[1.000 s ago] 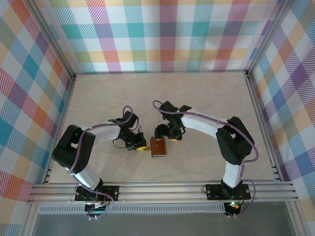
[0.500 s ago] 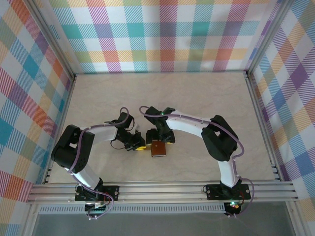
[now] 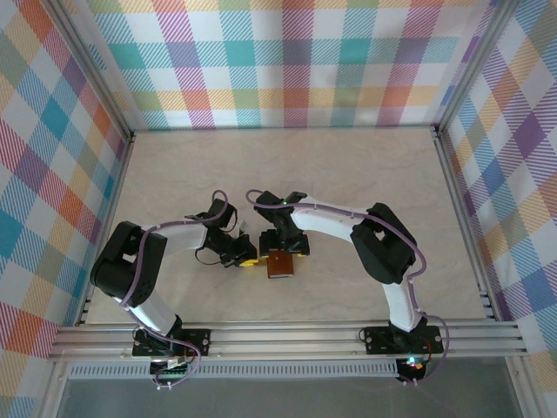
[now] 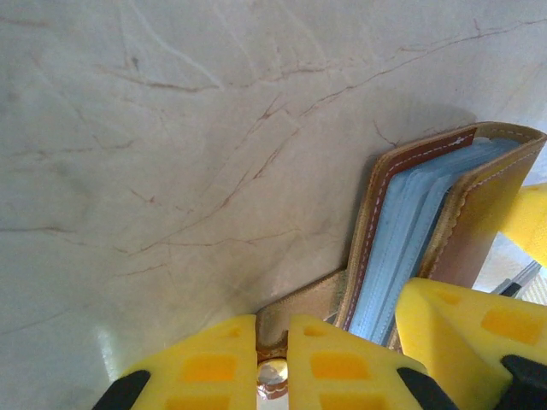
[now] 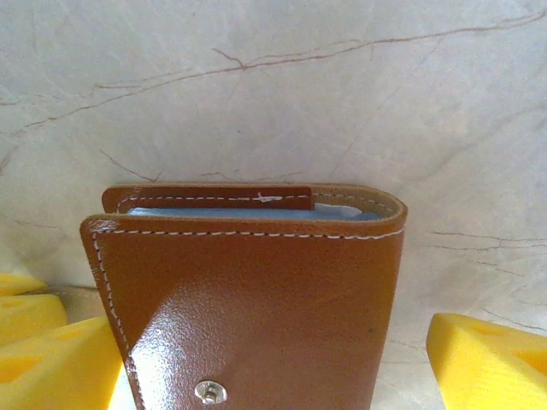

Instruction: Take the credit cards out of the card holder

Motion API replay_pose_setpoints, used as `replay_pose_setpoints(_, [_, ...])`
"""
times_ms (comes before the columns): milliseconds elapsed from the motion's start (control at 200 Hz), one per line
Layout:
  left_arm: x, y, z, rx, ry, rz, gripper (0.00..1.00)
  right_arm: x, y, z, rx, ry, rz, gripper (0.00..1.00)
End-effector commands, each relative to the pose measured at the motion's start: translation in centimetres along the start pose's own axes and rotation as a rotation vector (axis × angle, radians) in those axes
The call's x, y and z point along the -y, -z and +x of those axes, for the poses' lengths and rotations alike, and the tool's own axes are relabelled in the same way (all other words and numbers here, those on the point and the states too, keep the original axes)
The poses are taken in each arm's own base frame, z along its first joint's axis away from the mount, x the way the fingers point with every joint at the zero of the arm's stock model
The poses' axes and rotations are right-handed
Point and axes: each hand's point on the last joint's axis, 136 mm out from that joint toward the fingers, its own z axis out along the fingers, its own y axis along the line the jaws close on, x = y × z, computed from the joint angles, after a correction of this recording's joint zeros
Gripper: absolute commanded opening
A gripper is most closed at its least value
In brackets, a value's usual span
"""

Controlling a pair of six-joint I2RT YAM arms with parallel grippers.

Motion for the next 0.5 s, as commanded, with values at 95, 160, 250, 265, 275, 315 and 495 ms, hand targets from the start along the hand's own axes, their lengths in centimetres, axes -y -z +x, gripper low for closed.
replay_pose_setpoints(95, [-1.4, -0.4, 0.7, -0.016, 0.006, -0.045, 0.12, 0.6, 3.2, 0.3, 0.042, -0.001, 0.02, 0.9])
replay_pose_setpoints(160, [-1.3, -0.2, 0.6, -0.011, 0.005, -0.048, 0.12, 0.8, 3.8, 0.3, 0.054, 0.002, 0.018, 0.9])
replay_pose_setpoints(250, [-1.3, 0.0, 0.6, -0.007, 0.005, -0.055, 0.12, 1.2, 4.5, 0.4, 0.067, 0.008, 0.023, 0.89])
replay_pose_setpoints(265, [-1.3, 0.1, 0.6, -0.006, 0.005, -0.057, 0.12, 1.3, 4.6, 0.4, 0.068, 0.011, 0.025, 0.89])
replay_pose_setpoints(275, [-1.3, 0.1, 0.6, -0.005, 0.006, -0.058, 0.12, 1.3, 4.7, 0.5, 0.069, 0.011, 0.027, 0.89])
replay_pose_setpoints(315, [-1.3, 0.2, 0.5, -0.001, 0.005, -0.064, 0.12, 1.6, 5.0, 0.5, 0.074, 0.014, 0.033, 0.89])
replay_pose_setpoints(495, [-1.3, 0.8, 0.2, 0.01, 0.008, -0.1, 0.12, 3.2, 5.7, 0.7, 0.08, 0.019, 0.038, 0.82])
